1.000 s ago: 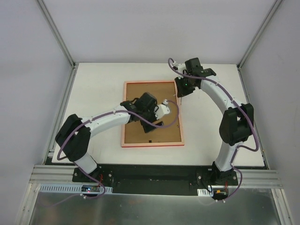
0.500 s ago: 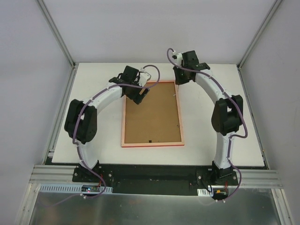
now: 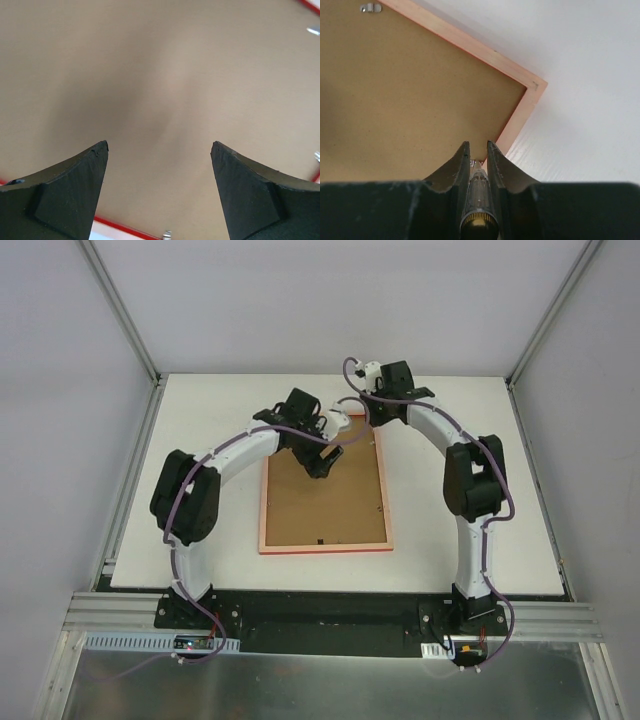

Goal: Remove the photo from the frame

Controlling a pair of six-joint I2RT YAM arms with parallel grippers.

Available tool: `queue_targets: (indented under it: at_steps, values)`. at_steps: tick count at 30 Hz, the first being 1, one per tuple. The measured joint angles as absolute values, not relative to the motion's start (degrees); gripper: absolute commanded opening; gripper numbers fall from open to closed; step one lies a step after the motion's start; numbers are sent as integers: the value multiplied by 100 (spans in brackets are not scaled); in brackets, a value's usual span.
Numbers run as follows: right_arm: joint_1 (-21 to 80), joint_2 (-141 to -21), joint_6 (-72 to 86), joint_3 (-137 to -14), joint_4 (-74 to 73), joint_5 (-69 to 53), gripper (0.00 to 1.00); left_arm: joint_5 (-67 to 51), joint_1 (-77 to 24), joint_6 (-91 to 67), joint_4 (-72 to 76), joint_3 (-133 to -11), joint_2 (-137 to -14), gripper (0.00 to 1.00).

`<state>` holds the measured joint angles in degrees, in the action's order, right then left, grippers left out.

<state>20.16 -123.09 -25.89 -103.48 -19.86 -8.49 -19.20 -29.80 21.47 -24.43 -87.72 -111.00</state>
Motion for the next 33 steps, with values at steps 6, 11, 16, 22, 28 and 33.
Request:
queue_targets:
  at_steps: [6,11,16,22,28,33]
  values:
    - [1872,-12309,-3339,-10252,-1844,-1540,1,-2338,-4036,2814,-2926,-8305,-10438,82]
    - [1649,-12300,-4176,-10197,-1857,-2333,1,-2523,-4676,3009,-3216,-8241,-10298,81]
    - [1555,-12228,-5332,-9843,-1927,-2993,1,-2517,-5118,3111,-3409,-8099,-10300,79]
    - [1568,-12206,-6287,-9828,-2440,-3675,0,-2499,-5461,3124,-3507,-8075,-10460,78]
    - [1590,-12195,-6860,-9828,-2838,-3981,0,-2477,-5478,3087,-3505,-8075,-10818,77]
    - [1616,-12193,-7336,-9826,-3107,-3983,1,-2390,-5522,3046,-3470,-8073,-11028,77]
